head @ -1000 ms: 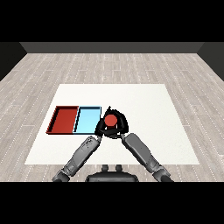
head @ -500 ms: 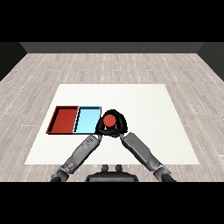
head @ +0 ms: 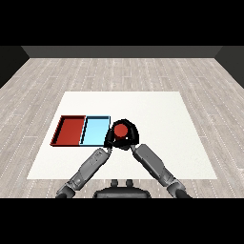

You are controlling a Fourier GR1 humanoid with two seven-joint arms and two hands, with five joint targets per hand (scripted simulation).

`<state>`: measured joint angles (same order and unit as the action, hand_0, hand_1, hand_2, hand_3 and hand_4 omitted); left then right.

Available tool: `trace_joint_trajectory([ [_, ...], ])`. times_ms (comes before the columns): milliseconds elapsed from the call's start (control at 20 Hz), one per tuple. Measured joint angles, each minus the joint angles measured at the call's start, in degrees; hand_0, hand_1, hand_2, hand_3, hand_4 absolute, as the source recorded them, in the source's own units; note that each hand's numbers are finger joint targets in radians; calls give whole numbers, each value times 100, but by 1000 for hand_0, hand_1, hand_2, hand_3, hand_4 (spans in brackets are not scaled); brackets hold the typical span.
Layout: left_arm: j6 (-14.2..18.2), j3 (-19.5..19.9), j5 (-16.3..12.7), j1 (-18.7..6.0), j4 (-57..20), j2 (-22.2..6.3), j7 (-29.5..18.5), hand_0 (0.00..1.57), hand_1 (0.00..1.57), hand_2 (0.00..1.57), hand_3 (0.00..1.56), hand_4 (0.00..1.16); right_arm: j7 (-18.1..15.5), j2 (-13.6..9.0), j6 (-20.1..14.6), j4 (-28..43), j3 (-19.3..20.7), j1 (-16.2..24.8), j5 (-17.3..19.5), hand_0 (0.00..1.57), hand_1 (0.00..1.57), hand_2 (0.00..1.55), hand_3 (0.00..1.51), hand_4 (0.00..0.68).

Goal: Pick the red can and put it in the red box

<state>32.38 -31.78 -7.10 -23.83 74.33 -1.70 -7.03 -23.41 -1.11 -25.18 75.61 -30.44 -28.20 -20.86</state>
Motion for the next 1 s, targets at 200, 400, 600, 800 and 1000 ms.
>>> trace_joint_trajectory([
  [200, 130, -96, 2, 28, 91, -12, -43, 1571, 1571, 1528, 1424, 907, 59, 8, -42, 166, -32, 99, 177, 1506, 1506, 1458, 1397, 547],
  [400, 85, -21, -137, -38, 57, 38, -248, 1571, 1571, 1556, 1489, 1119, 188, 21, 70, 307, 65, 105, 131, 1255, 1255, 1262, 1195, 0],
  [600, 32, 8, -222, -20, 103, 29, -338, 1571, 1571, 1569, 1491, 1140, 284, 23, 156, 443, 25, 133, 139, 0, 0, 0, 0, 0],
  [800, 72, -18, -325, -109, -55, 64, -495, 1571, 1571, 1571, 1493, 1148, 246, 36, 355, 434, 131, 190, 215, 0, 0, 0, 0, 0],
  [1000, 293, -103, -378, -291, -149, 40, -440, 1571, 1571, 1571, 1483, 1151, 325, 27, 408, 454, 264, 105, 363, 0, 0, 0, 0, 0],
])
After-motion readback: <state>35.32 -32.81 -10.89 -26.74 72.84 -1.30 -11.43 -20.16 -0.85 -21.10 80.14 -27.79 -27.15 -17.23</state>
